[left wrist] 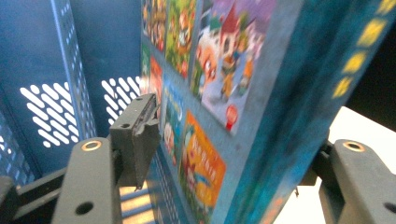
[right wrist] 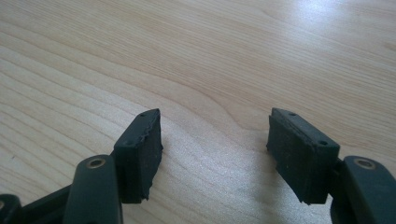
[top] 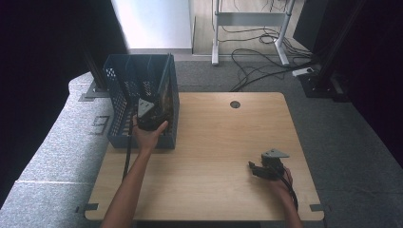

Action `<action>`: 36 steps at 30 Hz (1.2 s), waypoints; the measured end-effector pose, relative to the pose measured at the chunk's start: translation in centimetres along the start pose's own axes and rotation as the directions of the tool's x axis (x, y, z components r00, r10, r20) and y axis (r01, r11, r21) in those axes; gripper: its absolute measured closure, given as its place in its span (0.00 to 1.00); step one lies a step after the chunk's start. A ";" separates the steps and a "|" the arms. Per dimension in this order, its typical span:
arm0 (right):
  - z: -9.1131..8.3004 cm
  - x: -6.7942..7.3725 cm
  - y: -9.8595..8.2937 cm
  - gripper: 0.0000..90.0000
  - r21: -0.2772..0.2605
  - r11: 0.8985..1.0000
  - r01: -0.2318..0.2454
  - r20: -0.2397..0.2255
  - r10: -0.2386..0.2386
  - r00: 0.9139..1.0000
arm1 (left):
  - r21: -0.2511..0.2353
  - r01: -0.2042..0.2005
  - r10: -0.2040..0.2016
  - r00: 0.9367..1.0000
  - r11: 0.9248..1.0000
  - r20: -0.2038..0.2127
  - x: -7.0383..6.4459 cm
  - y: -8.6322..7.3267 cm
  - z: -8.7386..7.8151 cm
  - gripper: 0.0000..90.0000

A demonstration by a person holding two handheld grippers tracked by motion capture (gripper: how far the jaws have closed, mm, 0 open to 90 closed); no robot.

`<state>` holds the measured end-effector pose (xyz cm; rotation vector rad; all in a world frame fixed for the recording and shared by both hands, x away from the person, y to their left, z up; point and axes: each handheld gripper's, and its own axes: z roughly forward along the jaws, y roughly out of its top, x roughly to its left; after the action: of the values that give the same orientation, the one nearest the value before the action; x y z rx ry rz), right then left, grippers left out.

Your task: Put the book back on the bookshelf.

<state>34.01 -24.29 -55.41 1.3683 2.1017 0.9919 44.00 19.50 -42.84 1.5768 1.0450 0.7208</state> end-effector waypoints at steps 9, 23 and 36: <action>0.0 0.0 0.0 0.37 0.000 1.000 0.004 0.000 -0.004 1.000 | -0.011 -0.007 0.007 1.000 1.000 0.017 0.0 0.7 -1.5 0.38; 0.0 0.0 0.0 0.37 0.001 1.000 0.003 0.004 -0.003 1.000 | 0.023 -0.008 0.007 0.999 1.000 0.053 -0.2 -0.4 -4.0 0.34; 0.1 0.0 0.0 0.37 0.002 1.000 -0.002 0.009 0.002 1.000 | 0.085 -0.010 0.001 0.995 0.996 0.104 -0.4 -2.4 -6.0 0.34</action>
<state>34.08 -24.27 -55.42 1.3737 2.0955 0.9830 38.03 21.89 -43.60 1.6732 1.0063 0.5974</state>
